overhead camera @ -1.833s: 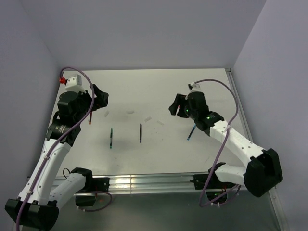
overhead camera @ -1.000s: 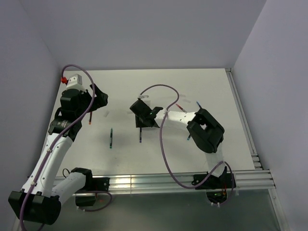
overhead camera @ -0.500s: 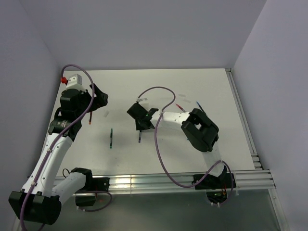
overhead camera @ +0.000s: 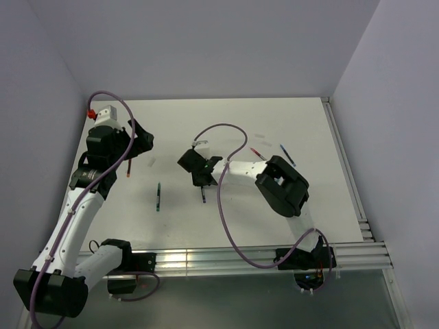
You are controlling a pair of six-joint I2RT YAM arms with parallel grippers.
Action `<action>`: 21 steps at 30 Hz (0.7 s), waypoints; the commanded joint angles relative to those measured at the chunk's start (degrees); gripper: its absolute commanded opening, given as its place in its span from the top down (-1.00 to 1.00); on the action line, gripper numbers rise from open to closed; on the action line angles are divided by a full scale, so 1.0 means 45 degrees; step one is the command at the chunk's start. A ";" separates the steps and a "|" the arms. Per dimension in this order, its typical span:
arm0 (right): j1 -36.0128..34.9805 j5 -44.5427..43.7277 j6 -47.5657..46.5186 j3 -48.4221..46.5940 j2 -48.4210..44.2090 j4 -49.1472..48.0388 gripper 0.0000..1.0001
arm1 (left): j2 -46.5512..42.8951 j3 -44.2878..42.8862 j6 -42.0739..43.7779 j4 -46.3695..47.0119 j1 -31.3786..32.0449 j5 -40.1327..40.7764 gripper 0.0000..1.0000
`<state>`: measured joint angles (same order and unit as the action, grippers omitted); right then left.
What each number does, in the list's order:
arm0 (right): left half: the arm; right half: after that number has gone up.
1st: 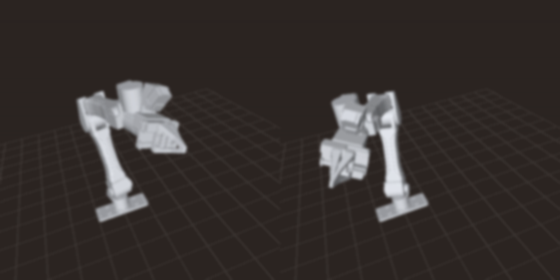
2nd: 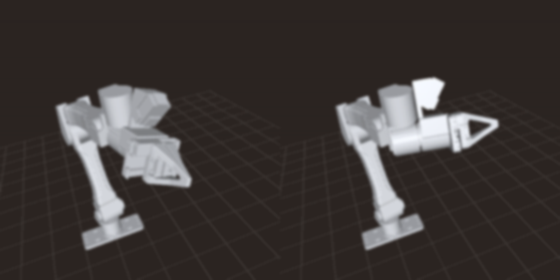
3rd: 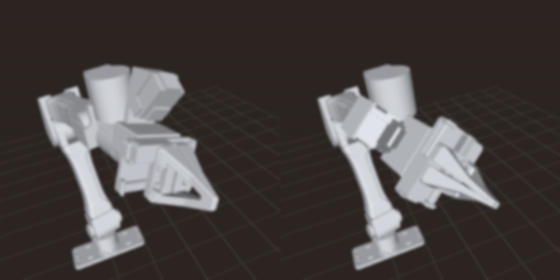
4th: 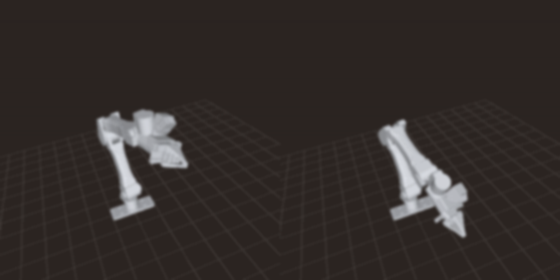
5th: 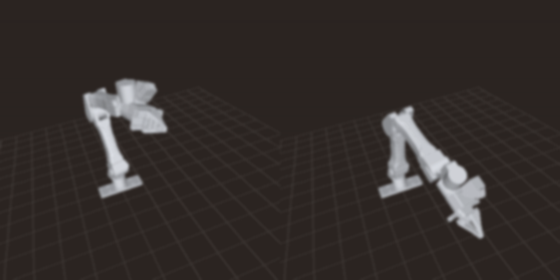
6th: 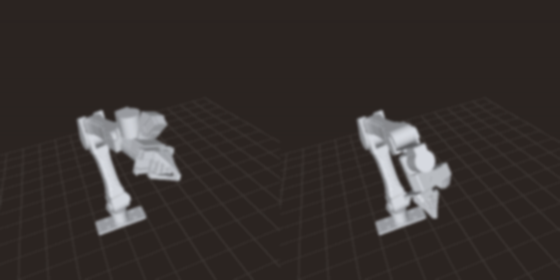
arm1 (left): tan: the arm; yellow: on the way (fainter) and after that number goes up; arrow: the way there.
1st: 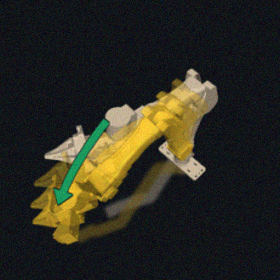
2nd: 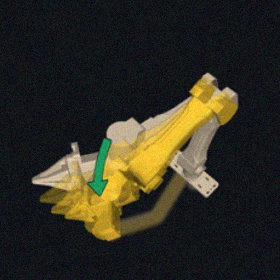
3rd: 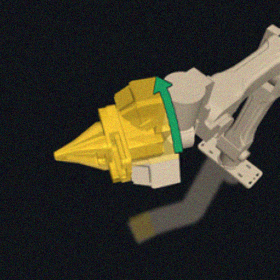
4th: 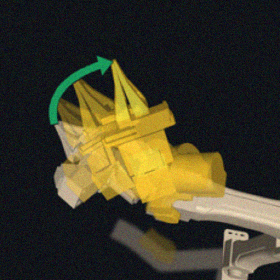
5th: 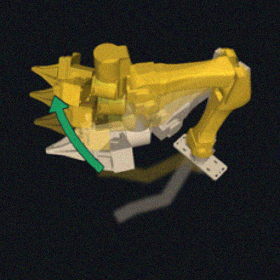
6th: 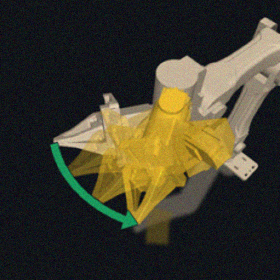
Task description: Insert the pens into the pen caps
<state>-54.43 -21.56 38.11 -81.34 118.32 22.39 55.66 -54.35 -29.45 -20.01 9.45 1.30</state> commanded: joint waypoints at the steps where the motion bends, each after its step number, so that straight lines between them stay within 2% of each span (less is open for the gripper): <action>1: -0.0208 0.0045 0.0282 0.0438 0.0249 0.0318 0.97 | -0.0006 -0.0286 -0.0076 0.0267 -0.0089 -0.0172 -0.99; 7: -0.0169 0.0533 0.0418 0.1140 -0.0882 -0.0229 1.00 | -0.0005 -0.0189 -0.0115 0.0598 -0.0109 -0.1263 -0.97; 11: -0.0130 0.1314 0.0535 0.1629 -0.2985 -0.1049 1.00 | -0.0123 -0.0169 -0.0348 0.1048 -0.0109 -0.2708 -0.96; 15: 0.0143 0.2621 0.0963 0.2274 -0.4943 -0.2782 1.00 | -0.0181 -0.0208 -0.0836 0.1516 -0.0109 -0.4172 -0.94; 21: 0.1392 0.5178 0.1921 0.2861 -0.6879 -0.5556 1.00 | -0.0708 0.0924 -0.1950 0.4229 -0.0206 -0.7512 -0.93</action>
<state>-50.94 -4.67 43.53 -69.28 90.45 7.46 54.46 -51.64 -34.76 -9.96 8.91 -22.04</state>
